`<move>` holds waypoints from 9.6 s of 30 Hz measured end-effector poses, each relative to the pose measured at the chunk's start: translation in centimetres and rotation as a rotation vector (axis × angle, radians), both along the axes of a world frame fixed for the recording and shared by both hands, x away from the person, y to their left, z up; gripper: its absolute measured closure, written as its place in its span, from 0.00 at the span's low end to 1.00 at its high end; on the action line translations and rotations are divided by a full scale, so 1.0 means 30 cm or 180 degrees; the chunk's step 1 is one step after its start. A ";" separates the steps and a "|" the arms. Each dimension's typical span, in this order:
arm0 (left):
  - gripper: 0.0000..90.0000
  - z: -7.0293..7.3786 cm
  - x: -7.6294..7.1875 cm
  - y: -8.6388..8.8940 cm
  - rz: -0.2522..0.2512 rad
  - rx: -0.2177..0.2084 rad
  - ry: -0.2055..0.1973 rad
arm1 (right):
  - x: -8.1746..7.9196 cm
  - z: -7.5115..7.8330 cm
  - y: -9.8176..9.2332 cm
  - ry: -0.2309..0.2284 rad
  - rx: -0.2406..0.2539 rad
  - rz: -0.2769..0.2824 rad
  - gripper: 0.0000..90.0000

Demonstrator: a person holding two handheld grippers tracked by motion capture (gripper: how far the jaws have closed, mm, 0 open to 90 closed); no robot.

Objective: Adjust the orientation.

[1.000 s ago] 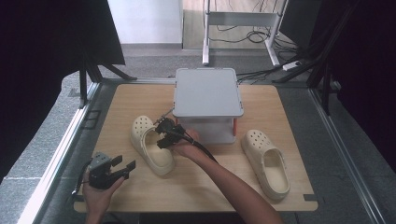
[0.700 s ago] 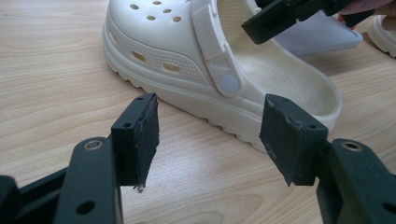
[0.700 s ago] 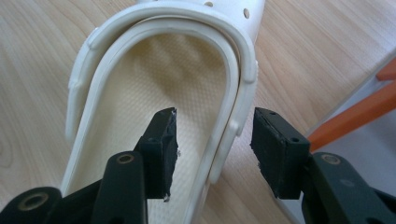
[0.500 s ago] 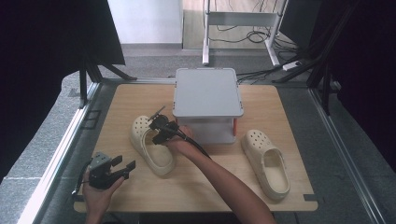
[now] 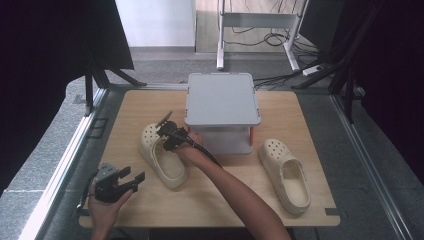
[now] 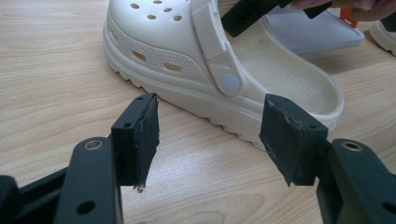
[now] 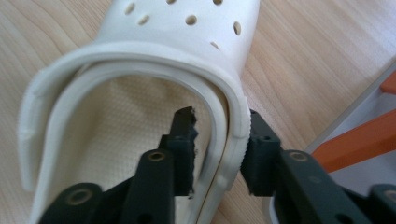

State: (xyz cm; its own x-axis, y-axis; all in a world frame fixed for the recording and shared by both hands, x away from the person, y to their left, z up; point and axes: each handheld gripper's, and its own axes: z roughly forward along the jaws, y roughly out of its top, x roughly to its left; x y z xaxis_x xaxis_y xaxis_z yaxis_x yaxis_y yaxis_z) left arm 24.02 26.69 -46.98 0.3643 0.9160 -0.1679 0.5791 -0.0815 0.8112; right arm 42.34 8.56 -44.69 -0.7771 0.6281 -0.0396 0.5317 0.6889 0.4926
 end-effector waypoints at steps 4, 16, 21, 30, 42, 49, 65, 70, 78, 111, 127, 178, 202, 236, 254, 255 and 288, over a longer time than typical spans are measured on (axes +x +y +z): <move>0.42 0.000 0.000 0.001 0.0003 0.0003 0.0000 | 0.006 -0.001 -0.001 0.0055 0.0001 -0.0056 0.84; 0.42 0.002 -0.001 0.015 0.0036 -0.0024 -0.0013 | -0.012 0.045 -0.024 -0.0014 0.0142 -0.0072 0.87; 0.42 0.006 -0.003 0.018 0.0052 -0.0023 -0.0023 | -0.044 0.075 -0.047 -0.0040 0.0240 -0.0006 0.87; 0.42 0.009 -0.005 0.027 0.0089 -0.0035 -0.0043 | -0.139 0.104 -0.120 -0.0048 0.0345 0.0134 0.87; 0.42 0.010 -0.004 0.027 0.0090 -0.0027 -0.0037 | -0.242 0.100 -0.292 -0.0064 0.0409 0.0092 0.86; 0.42 0.012 -0.005 0.020 0.0081 -0.0012 -0.0036 | -0.274 0.083 -0.389 -0.0063 0.0446 0.0002 0.86; 0.42 0.011 0.008 0.002 0.0055 -0.0006 -0.0017 | -0.344 -0.003 -0.646 0.0011 0.0584 -0.0417 0.86; 0.42 0.012 0.013 0.002 0.0044 -0.0014 -0.0020 | -0.358 -0.011 -0.673 0.0024 0.0599 -0.0472 0.86; 0.42 0.012 0.022 -0.004 0.0018 -0.0008 -0.0022 | -0.391 -0.007 -0.702 0.0041 0.0600 -0.0419 0.86; 0.42 0.012 0.023 -0.015 -0.0001 0.0003 -0.0008 | -0.435 0.099 -0.940 -0.0282 0.0900 -0.0545 0.59; 0.42 0.012 0.025 -0.021 -0.0016 0.0008 -0.0008 | -0.450 0.115 -1.082 -0.0407 0.0796 -0.0814 0.59; 0.42 0.011 0.030 -0.023 -0.0038 0.0031 0.0004 | -0.231 -0.007 -1.342 0.0151 -0.0056 -0.1536 0.78; 0.42 0.012 0.030 -0.021 -0.0036 0.0028 0.0002 | -0.257 0.101 -1.173 0.0005 0.0084 -0.1085 0.87; 0.42 0.007 0.031 -0.021 -0.0055 0.0019 0.0008 | -0.205 0.018 -0.883 -0.0187 -0.0087 -0.0610 0.87; 0.42 0.006 0.031 -0.022 -0.0057 0.0024 0.0011 | -0.200 0.007 -0.854 -0.0189 -0.0114 -0.0567 0.77; 0.42 0.007 0.031 -0.022 -0.0056 0.0024 0.0009 | -0.201 0.010 -0.855 -0.0177 -0.0112 -0.0569 0.76; 0.42 0.008 0.031 -0.030 -0.0079 0.0029 0.0012 | -0.356 0.128 -0.876 -0.0029 0.0468 -0.0436 0.63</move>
